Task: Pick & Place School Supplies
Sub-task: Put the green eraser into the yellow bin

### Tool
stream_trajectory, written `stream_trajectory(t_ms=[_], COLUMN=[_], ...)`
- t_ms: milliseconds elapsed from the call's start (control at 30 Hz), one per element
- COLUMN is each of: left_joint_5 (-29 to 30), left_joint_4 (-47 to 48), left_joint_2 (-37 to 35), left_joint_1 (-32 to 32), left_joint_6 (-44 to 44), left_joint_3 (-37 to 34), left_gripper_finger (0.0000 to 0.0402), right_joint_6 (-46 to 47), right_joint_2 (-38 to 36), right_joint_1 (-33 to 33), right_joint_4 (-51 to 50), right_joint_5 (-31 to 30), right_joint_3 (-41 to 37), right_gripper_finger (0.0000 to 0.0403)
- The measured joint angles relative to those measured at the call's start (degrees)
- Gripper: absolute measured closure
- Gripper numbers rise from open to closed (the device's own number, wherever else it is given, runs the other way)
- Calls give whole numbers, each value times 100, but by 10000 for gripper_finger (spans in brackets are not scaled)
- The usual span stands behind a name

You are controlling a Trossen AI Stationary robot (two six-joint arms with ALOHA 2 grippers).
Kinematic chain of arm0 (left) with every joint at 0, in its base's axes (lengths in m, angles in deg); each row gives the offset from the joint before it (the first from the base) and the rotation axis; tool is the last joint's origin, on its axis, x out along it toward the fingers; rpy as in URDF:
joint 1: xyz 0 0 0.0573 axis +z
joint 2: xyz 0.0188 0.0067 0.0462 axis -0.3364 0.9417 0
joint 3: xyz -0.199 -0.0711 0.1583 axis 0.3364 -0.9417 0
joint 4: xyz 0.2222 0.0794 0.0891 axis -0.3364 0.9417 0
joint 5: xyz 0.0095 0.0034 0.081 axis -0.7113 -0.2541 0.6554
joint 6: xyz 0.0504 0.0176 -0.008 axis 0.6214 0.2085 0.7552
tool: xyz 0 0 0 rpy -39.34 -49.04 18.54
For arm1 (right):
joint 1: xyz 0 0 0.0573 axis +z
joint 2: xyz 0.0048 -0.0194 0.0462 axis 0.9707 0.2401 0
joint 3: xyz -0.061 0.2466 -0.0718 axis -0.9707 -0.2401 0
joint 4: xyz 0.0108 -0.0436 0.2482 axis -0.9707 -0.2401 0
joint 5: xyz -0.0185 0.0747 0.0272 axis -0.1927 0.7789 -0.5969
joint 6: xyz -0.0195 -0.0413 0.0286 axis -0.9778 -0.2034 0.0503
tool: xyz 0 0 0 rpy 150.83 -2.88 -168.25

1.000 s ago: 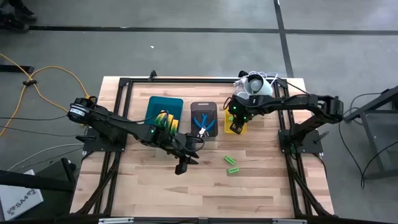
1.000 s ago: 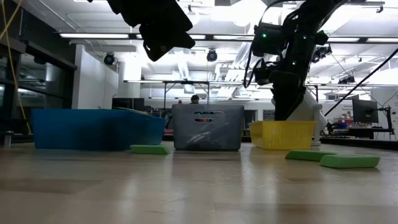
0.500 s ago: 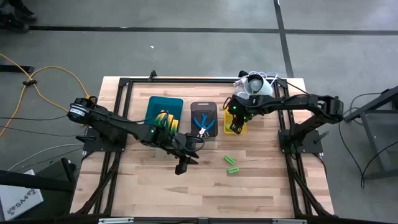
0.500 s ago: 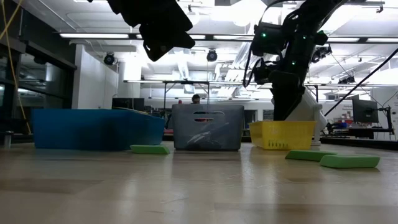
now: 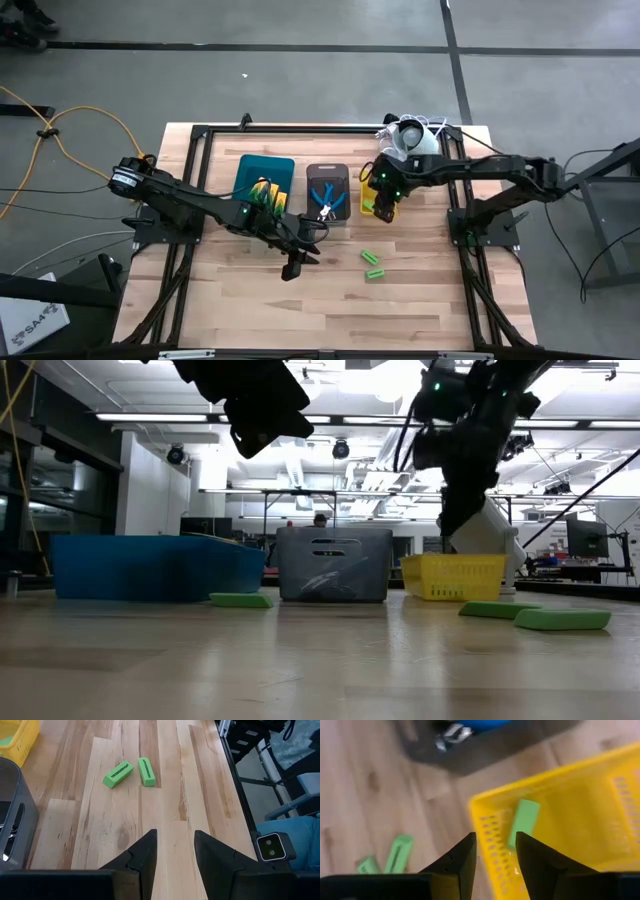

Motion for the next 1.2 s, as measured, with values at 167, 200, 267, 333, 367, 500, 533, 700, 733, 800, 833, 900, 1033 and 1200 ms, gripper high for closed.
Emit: stream_trajectory(t_ms=[167, 200, 267, 333, 367, 500, 533, 700, 733, 800, 833, 900, 1033, 1200], left_joint_5=[-1, -1, 0, 0, -2, -2, -1, -2, 0, 0, 0, 0, 0, 0], left_joint_4=[0, 0, 0, 2, 2, 2, 2, 2, 2, 2, 2, 2, 2, 2], left_joint_2=[0, 0, 0, 0, 0, 0, 0, 0, 0, 0, 0, 0, 0, 0], left_joint_1=[0, -2, -2, 0, -2, -2, -2, -2, -12, -26, -26, -42, -76, -157], left_joint_6=[2, 1, 1, 0, 0, 1, 0, 0, 0, 1, 1, 0, 0, -9], left_joint_3=[-1, 0, 0, 0, 0, 0, -1, 0, 0, 0, 0, 0, 0, 0], left_gripper_finger=[274, 274, 274, 274, 274, 274, 274, 274, 274, 274, 274, 274, 274, 274], right_joint_6=[-184, -184, -186, -186, -186, -158, -107, 361, 486, 710, 808, 975, 1172, 1191], right_joint_2=[-145, -145, -140, -117, -90, -33, -42, -41, -41, 16, 58, 159, 471, 825], right_joint_1=[588, 724, 1013, 1322, 1483, 2133, 2288, 2987, 3106, 3325, 3428, 3620, 3937, 4186], right_joint_4=[113, 159, 227, 326, 375, 430, 463, 582, 584, 584, 582, 611, 754, 1192], right_joint_5=[-11, -13, -13, -28, -97, -696, -862, -1373, -1465, -1629, -1674, -1727, -1860, -1864], right_joint_3=[2, 2, 2, 2, 2, 2, 2, 2, 2, 2, 2, 2, 2, 2], right_gripper_finger=[274, 274, 274, 274, 274, 274, 274, 274, 274, 274, 274, 274, 274, 274])
